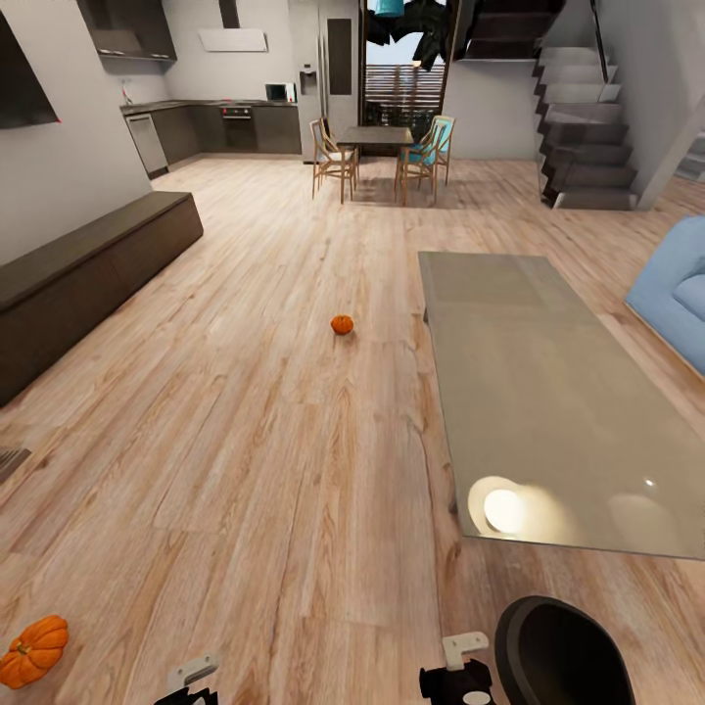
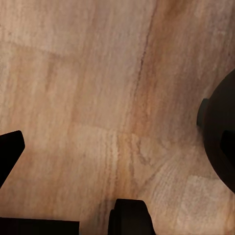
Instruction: Place each of the two pumpkins and all three candles from the living room inside a cabinet in the living room (use any cabinet), then make sure every cabinet is closed, and position the cauldron so it is next to a table in the living room.
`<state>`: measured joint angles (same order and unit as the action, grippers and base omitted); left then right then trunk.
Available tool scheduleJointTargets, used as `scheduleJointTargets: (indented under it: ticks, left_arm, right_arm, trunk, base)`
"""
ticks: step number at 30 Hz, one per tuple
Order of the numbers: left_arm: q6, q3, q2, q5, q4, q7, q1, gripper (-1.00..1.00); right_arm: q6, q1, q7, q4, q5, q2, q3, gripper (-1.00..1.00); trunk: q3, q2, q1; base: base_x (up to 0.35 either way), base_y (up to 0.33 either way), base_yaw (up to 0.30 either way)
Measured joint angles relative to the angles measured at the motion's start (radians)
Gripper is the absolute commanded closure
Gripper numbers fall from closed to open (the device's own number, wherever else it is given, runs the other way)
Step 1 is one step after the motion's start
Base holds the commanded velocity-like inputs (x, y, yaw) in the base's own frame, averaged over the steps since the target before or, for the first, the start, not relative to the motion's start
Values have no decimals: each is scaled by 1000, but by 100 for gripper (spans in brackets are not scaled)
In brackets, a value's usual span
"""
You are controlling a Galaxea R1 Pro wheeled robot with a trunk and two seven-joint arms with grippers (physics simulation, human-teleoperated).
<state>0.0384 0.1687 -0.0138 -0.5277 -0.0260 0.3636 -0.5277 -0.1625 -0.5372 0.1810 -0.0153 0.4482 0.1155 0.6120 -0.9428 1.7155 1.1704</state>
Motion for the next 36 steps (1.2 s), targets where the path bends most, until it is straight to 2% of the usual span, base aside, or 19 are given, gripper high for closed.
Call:
scheduleJointTargets:
  ticks: [36]
  left_arm:
    - [-3,0,0,2,3,-9,0,-100]
  right_arm:
    - [-8,15,0,0,-5,1,0,-100]
  trunk:
    - [54,0,0]
  base:
    - [0,0,10]
